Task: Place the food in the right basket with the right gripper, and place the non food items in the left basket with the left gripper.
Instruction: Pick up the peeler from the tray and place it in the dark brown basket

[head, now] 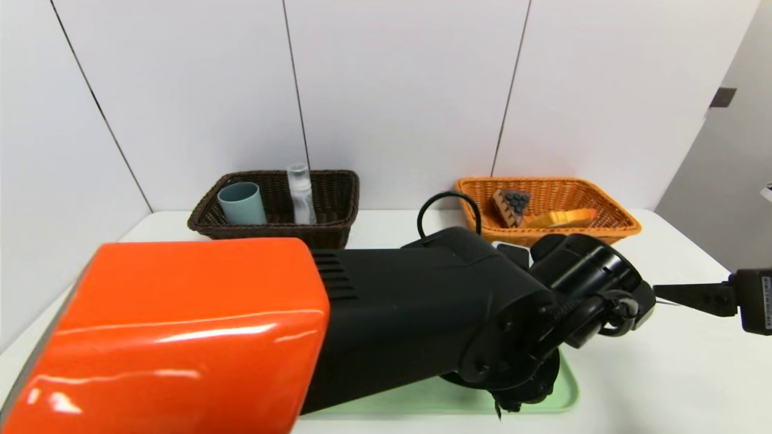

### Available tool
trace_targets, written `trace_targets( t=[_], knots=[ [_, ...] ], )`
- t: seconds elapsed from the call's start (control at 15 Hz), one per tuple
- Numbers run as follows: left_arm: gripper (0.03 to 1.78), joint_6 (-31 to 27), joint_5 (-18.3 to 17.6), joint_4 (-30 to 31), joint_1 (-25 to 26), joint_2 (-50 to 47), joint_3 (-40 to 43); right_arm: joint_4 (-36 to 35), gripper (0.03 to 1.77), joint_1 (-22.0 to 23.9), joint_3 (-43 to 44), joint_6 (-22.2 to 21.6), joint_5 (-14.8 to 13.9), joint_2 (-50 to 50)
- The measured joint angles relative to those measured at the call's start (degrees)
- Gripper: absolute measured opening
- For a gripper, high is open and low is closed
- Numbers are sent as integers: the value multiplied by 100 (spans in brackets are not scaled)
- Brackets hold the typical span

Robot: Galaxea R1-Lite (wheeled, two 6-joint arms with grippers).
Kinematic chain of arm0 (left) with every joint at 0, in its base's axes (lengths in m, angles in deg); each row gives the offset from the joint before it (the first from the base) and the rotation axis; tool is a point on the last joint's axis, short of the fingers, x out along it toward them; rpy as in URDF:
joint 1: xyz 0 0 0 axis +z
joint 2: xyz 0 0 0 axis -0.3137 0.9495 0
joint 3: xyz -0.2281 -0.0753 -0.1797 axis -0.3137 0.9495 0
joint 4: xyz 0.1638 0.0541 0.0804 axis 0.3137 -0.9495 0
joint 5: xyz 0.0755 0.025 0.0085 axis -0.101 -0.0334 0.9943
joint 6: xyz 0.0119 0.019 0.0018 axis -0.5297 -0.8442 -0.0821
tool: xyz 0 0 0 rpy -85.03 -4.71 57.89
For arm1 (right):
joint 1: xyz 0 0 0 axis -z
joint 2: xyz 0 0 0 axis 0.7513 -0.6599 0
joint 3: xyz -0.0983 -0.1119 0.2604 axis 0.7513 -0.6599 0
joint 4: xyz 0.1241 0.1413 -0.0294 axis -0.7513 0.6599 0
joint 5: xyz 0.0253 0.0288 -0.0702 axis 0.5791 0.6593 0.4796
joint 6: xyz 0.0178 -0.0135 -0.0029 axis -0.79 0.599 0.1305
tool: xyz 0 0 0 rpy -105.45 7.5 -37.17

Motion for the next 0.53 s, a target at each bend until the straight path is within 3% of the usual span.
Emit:
trace_targets(
  t=[0.53],
  knots=[
    [29, -105, -1, -112, 679, -1358, 116, -2, 170, 2, -18, 0, 0, 41]
  ],
)
